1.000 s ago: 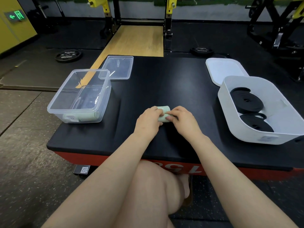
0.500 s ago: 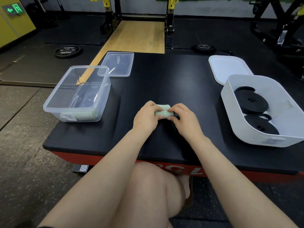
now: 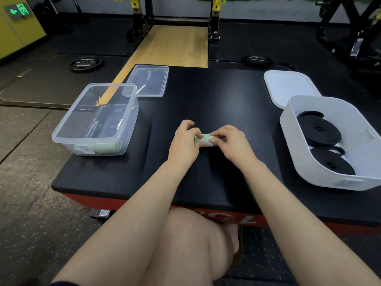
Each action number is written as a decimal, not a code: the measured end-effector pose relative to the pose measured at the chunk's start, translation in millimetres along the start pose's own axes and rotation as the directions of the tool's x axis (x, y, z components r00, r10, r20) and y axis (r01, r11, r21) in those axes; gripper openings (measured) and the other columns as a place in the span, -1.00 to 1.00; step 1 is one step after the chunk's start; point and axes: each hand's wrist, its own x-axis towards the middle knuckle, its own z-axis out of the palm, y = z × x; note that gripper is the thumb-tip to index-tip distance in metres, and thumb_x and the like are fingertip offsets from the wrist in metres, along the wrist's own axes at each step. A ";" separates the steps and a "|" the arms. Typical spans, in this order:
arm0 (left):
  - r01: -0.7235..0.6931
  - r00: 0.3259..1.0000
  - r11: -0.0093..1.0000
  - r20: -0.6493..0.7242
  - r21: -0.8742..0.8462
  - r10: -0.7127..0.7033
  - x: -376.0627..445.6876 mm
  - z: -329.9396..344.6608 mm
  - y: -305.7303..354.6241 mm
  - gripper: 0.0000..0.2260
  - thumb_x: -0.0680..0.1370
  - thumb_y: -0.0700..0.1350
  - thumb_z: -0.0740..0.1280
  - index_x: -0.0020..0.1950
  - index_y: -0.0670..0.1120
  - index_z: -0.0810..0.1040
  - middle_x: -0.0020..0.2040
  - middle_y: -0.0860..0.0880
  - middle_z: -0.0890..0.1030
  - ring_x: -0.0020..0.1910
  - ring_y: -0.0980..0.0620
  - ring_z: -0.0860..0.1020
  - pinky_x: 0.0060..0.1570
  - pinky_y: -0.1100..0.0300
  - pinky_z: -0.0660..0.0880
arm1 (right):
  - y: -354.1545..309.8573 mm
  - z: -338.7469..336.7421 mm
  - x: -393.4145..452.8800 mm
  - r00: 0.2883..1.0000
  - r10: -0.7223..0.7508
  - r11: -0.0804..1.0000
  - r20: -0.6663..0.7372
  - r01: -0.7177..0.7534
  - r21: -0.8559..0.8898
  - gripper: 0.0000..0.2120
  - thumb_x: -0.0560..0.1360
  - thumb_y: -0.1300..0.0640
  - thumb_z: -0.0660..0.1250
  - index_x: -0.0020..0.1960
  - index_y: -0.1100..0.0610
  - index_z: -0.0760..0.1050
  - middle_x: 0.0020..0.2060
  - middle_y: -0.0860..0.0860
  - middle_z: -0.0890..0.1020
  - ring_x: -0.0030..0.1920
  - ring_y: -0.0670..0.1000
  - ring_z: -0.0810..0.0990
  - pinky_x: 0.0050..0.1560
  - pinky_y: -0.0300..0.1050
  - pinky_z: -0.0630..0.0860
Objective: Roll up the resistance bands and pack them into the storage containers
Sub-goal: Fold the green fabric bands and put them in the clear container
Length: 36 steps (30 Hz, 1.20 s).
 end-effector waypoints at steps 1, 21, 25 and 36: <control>0.029 0.999 0.999 0.025 -0.021 -0.029 2.7 -1.2 0.4 -0.88 0.50 -0.17 0.38 0.02 -0.15 0.57 0.35 0.00 0.36 0.32 0.00 0.37 0.21 0.11 0.38 | -0.8 0.2 0.4 1.000 0.006 1.000 -0.011 -0.006 0.028 -0.78 0.52 0.13 0.35 0.16 0.09 0.58 0.07 -0.03 0.55 0.06 -0.06 0.51 0.08 -0.19 0.41; 0.097 0.989 0.992 0.119 -0.085 -0.086 3.6 -33.2 5.4 -0.91 0.50 -0.15 0.38 -0.01 -0.03 0.56 0.01 -0.03 0.59 0.02 -0.05 0.54 0.05 0.03 0.49 | -18.3 -14.7 1.7 0.974 -0.067 0.993 0.217 0.043 0.114 -0.87 0.54 0.12 0.32 -0.05 -0.12 0.46 -0.04 -0.10 0.60 0.01 -0.05 0.56 0.06 -0.11 0.50; 0.022 0.998 0.990 0.067 -0.137 -0.013 5.1 -68.4 4.2 -0.84 0.48 -0.21 0.39 0.03 -0.03 0.54 -0.02 0.04 0.60 -0.01 0.06 0.56 0.06 0.14 0.50 | -49.4 -19.1 5.8 0.979 -0.129 0.981 0.157 0.103 0.166 -0.83 0.52 0.15 0.35 0.04 -0.09 0.50 -0.03 -0.13 0.59 0.01 -0.05 0.56 0.00 -0.17 0.49; 0.056 0.998 0.998 0.011 0.016 -0.056 13.3 -187.5 -47.1 -0.85 0.49 -0.19 0.39 0.06 -0.08 0.63 -0.02 -0.03 0.62 -0.08 0.05 0.54 -0.05 0.20 0.46 | -167.1 20.1 30.3 0.944 -0.310 0.946 0.118 0.293 0.140 -0.78 0.52 0.14 0.35 0.16 0.08 0.60 0.00 -0.06 0.57 0.02 -0.08 0.49 0.03 -0.24 0.40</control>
